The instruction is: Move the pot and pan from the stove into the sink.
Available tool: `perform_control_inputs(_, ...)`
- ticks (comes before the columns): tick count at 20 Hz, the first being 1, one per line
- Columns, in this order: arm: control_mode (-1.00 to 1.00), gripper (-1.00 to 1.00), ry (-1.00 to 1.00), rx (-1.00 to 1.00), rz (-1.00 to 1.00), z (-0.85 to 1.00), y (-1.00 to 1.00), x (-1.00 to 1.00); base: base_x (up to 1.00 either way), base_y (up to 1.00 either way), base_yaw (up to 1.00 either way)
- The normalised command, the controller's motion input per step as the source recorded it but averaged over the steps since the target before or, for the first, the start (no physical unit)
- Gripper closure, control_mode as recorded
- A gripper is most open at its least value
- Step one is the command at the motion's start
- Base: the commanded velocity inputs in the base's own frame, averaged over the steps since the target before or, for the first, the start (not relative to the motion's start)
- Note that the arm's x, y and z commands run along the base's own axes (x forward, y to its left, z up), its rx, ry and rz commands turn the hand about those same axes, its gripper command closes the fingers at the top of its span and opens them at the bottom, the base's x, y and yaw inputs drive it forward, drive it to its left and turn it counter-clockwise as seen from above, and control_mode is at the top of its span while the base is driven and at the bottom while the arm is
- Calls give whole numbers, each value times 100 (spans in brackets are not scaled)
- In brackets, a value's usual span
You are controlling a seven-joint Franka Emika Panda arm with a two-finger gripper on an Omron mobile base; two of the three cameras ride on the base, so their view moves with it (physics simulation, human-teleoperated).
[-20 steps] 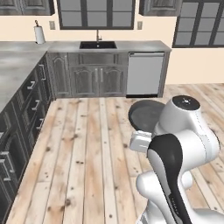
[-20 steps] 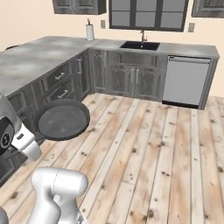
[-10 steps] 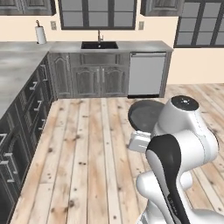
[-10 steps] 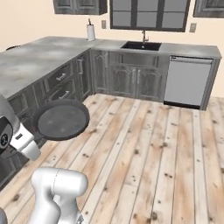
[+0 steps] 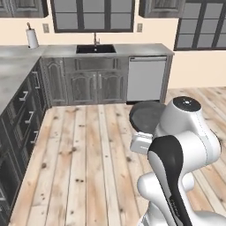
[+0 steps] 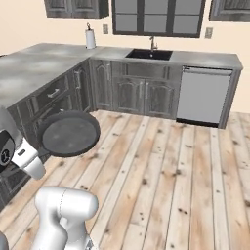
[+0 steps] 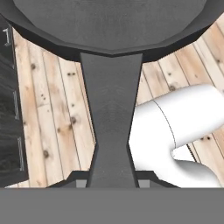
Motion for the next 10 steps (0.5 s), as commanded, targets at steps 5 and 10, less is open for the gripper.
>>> perform_control_inputs(5,100,100,0,0,0,0,0,0,67,13,-7)
perform_control_inputs(10,100,100,0,0,0,0,0,0,69,20,-4)
